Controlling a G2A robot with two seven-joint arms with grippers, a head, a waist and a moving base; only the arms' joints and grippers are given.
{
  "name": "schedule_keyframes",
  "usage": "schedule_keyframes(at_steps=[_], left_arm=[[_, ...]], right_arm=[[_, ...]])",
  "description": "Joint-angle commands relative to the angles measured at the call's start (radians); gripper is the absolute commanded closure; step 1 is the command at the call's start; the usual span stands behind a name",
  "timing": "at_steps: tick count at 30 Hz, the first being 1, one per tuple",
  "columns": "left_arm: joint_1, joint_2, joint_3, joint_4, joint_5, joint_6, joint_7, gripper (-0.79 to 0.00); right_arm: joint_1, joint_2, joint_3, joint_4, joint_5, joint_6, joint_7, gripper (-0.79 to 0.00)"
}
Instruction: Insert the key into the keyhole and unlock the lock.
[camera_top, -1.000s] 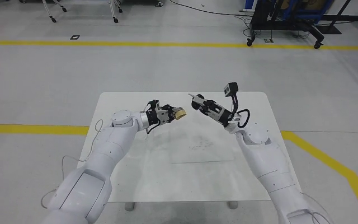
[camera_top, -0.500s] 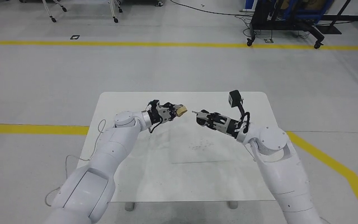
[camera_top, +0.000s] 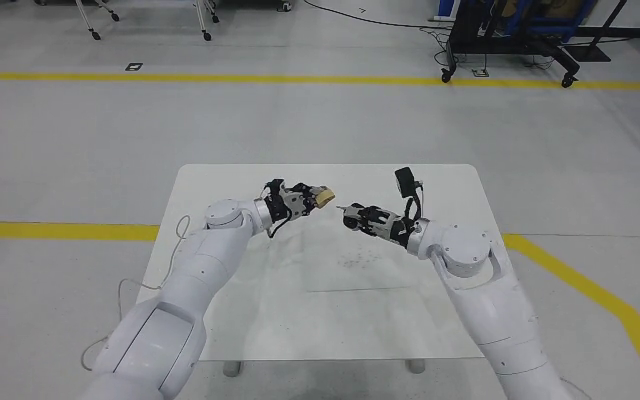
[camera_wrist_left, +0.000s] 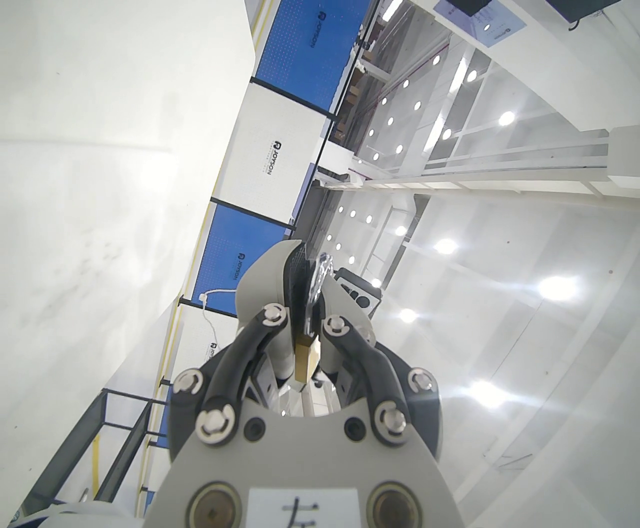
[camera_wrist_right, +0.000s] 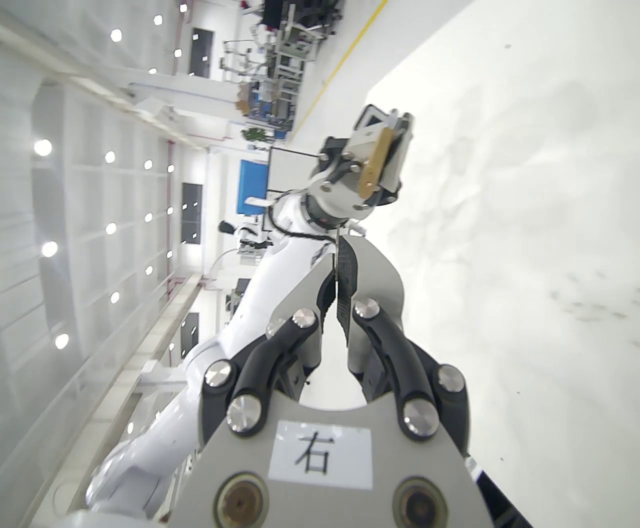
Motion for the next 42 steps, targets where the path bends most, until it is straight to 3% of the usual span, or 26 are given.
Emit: schedule_keyframes(at_steps=[1,6,10,25,42], left_arm=[[0.015,0.003,-0.007,-0.029,0.004,0.003,0.064,0.0],[0.049,0.01,-0.005,-0.109,0.06,0.023,0.193,0.0],[0.073,0.017,-0.017,-0.16,0.074,0.048,0.227,0.0],[0.119,0.039,-0.071,-0.251,0.08,0.11,0.252,0.0],[0.121,0.04,-0.079,-0.268,0.108,0.133,0.251,0.0]], right_arm=[[0.025,-0.008,-0.032,0.04,0.062,0.007,-0.028,0.0],[0.053,-0.023,-0.073,0.091,0.114,0.005,-0.11,0.0],[0.063,-0.03,-0.097,0.096,0.107,0.032,-0.191,0.0],[0.102,-0.04,-0.131,0.119,0.079,0.102,-0.301,0.0],[0.146,-0.048,-0.154,0.157,0.082,0.104,-0.299,0.0]])
